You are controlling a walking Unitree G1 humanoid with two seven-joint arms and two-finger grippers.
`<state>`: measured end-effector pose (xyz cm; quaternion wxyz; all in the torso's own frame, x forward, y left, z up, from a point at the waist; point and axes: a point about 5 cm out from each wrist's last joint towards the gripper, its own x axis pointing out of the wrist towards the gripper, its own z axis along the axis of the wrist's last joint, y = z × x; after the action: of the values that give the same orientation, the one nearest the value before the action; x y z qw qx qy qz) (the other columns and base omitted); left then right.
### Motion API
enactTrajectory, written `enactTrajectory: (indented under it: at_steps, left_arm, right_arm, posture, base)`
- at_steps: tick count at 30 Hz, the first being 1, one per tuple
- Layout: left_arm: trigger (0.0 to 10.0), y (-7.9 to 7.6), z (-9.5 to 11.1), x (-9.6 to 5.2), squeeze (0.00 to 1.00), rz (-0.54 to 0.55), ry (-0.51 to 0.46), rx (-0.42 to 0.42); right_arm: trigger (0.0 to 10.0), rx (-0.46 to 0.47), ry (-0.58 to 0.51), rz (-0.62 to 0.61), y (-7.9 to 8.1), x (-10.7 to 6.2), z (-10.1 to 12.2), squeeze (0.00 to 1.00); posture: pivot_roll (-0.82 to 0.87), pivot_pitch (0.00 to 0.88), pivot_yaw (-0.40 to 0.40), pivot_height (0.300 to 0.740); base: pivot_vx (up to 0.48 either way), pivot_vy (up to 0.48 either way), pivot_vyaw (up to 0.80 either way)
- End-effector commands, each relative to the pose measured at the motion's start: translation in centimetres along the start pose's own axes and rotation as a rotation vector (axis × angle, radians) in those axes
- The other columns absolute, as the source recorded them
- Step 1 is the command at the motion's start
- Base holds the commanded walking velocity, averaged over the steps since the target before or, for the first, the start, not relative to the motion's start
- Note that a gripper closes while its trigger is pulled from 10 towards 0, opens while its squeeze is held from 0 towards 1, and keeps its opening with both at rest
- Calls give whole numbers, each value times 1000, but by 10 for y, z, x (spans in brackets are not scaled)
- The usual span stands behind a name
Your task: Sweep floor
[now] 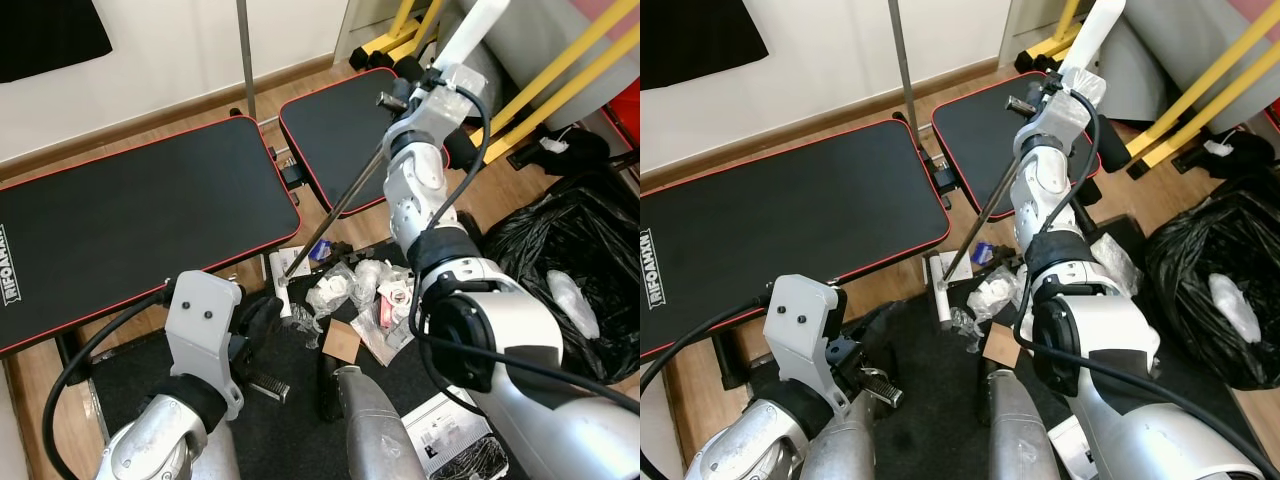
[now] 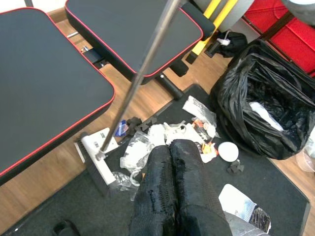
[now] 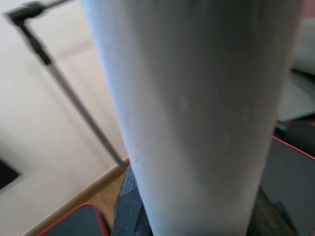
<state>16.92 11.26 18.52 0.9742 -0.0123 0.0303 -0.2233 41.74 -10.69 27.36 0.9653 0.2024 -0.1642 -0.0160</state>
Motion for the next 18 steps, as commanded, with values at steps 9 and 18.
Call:
enactTrajectory:
  at_steps: [9, 18]
  left_arm:
    - [10000, -2, -6, 0, 0, 31, 37, -15]
    - [10000, 0, -6, 2, 0, 37, 33, -11]
  right_arm:
    - [10000, 72, -79, 78, 23, 7, 21, 337]
    - [10000, -22, -84, 201, 27, 5, 21, 0]
  posture:
    - [0, 477, -198, 740]
    - [1, 457, -204, 740]
  base:
    - [0, 0, 0]
    - [0, 0, 0]
